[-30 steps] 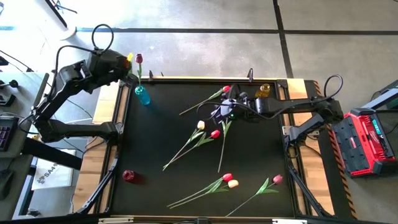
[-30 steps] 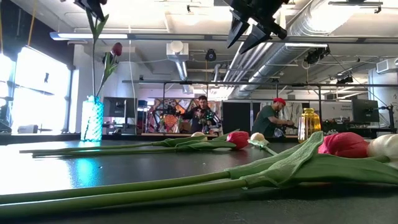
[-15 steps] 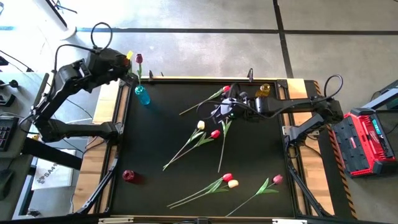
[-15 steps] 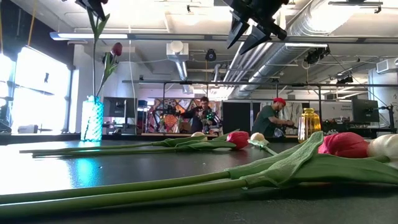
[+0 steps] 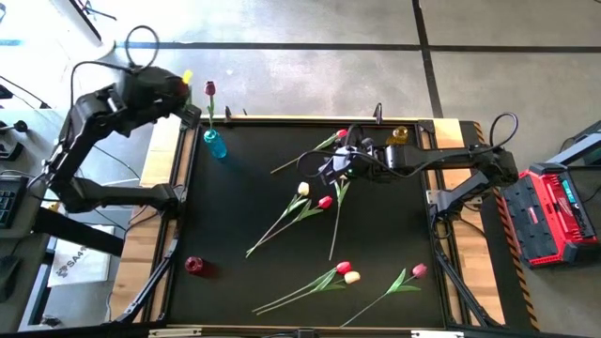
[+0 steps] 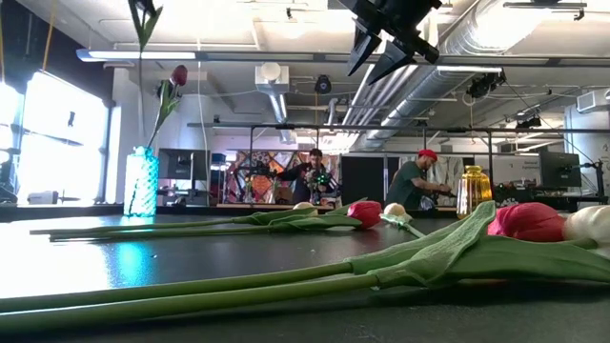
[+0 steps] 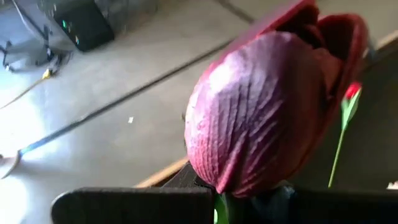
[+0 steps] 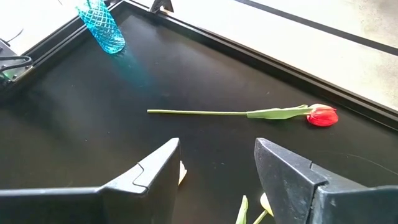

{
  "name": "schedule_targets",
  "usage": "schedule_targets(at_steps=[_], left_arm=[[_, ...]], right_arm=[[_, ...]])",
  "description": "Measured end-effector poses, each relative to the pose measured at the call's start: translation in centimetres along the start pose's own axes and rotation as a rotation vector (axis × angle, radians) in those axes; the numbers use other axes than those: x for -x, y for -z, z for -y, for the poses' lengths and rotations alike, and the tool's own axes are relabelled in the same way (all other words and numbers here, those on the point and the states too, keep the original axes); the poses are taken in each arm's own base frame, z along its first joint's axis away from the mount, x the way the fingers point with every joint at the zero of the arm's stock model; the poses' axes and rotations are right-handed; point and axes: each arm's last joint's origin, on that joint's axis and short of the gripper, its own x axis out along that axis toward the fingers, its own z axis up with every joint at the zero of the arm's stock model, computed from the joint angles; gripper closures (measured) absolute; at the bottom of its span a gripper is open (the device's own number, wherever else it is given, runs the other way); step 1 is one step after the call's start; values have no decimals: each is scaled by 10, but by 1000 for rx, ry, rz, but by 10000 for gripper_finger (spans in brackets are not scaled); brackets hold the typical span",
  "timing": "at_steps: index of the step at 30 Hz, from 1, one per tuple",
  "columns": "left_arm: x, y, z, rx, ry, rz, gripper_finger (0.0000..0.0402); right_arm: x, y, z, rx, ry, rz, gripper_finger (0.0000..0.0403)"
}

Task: Sort flowers into vase by color
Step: Put the middle right dark red flower into the blue vase

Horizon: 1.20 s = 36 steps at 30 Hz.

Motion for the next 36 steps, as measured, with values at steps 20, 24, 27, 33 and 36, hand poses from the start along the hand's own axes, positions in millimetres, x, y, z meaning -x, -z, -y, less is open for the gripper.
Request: schedule_targets(at_steps=[20, 24, 27, 33, 36], left_arm=[[-12, -4, -2, 60, 10, 17, 401], [-11, -4, -2, 60, 10, 21, 401], [-11, -5, -2, 60, 10, 21, 401], [-14, -6, -1, 53, 8, 9, 401], [-21, -6, 3, 32, 4, -17, 401]], right_arm=[[0, 0, -1, -29, -4, 3, 206], [0, 0, -1, -28, -4, 3, 206], [0, 0, -1, -28, -4, 4, 206], [0, 0, -1, -28, -4, 4, 206], [0, 0, -1, -30, -4, 4, 206]])
